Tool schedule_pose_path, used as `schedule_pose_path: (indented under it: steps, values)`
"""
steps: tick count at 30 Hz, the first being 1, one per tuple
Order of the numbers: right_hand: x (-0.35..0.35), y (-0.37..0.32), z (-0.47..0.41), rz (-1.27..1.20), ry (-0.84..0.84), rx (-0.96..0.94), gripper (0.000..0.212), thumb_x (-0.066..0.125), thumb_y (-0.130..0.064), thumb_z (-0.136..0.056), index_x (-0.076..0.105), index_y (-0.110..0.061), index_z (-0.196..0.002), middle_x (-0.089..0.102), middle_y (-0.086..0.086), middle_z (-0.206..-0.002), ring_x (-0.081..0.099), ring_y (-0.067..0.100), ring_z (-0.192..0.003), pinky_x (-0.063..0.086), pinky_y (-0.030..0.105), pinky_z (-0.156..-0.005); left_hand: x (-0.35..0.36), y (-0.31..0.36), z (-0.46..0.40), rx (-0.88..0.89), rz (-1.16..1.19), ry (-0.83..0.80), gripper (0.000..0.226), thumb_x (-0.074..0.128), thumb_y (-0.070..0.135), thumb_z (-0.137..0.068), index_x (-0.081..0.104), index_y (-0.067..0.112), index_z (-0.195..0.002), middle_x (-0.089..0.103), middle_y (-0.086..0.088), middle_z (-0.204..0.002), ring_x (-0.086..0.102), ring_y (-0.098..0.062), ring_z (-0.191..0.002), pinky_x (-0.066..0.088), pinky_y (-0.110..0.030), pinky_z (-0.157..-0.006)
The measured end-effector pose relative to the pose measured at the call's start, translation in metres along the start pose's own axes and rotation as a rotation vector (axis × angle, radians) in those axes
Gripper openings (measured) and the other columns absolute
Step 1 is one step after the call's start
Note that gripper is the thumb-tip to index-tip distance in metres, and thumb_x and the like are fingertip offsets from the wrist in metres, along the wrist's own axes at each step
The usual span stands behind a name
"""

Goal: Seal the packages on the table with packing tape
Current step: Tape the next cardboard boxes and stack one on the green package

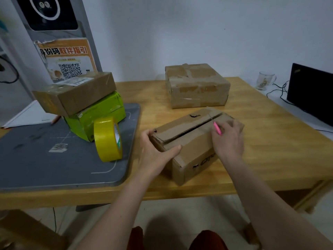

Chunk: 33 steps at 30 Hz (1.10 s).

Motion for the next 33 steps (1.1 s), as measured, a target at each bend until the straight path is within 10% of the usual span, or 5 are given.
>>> schedule_pose_path:
  steps: [3,7,13,17,33]
  values:
    - [0.007,-0.012,-0.002,0.016,-0.076,-0.086,0.030,0.050,-0.045,-0.097,0.064,-0.020,-0.106,0.041,0.002,-0.149,0.046,0.034,-0.127,0.046,0.048,-0.097,0.006,-0.001,0.015,-0.026,-0.074,0.087,0.132,0.079,0.072,-0.042,0.010,0.041,-0.150,0.022,0.011,-0.152,0.022,-0.015,-0.142,0.025,-0.034,-0.109]
    - [0.001,-0.029,0.001,0.052,-0.070,-0.237,0.029,0.051,-0.043,-0.097,0.056,-0.020,-0.080,0.059,0.003,-0.105,0.052,0.017,-0.076,0.035,0.029,-0.059,-0.001,-0.015,0.017,-0.041,-0.014,0.038,0.102,0.077,0.073,-0.047,0.042,0.041,-0.137,0.038,0.014,-0.128,0.042,-0.010,-0.124,0.043,-0.029,-0.096]
    - [-0.001,-0.057,0.041,0.026,-0.174,-0.531,0.060,0.050,-0.066,-0.086,0.050,-0.036,-0.137,0.040,-0.011,-0.150,0.040,0.016,-0.135,0.039,0.044,-0.102,-0.015,-0.014,0.016,0.051,0.264,-0.180,0.056,0.084,0.034,-0.064,0.067,0.041,-0.117,0.070,0.018,-0.112,0.064,-0.002,-0.105,0.053,-0.019,-0.081]
    - [0.003,-0.066,0.056,0.110,-0.535,-0.627,0.083,0.059,-0.084,-0.057,0.052,-0.048,-0.132,0.028,-0.022,-0.155,0.031,0.009,-0.141,0.036,0.049,-0.110,-0.027,-0.012,0.011,0.053,0.341,-0.190,0.036,0.074,0.004,-0.079,0.071,0.019,-0.112,0.076,0.008,-0.097,0.071,-0.006,-0.090,0.054,-0.017,-0.073]
    - [0.005,-0.064,0.055,0.014,-0.548,-0.664,0.051,0.070,-0.063,-0.067,0.071,-0.036,-0.111,0.057,-0.020,-0.133,0.048,0.005,-0.126,0.042,0.044,-0.104,-0.019,0.006,0.035,0.352,-0.034,0.387,0.013,0.078,0.015,-0.080,0.079,0.013,-0.092,0.074,0.008,-0.084,0.067,-0.002,-0.076,0.055,-0.023,-0.070]
Point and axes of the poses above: each hand's wrist, its own z-axis away from the middle knuckle, its own x-axis out of the palm, y = z × x, the point moved 5 cm from there along -z, towards the middle knuckle
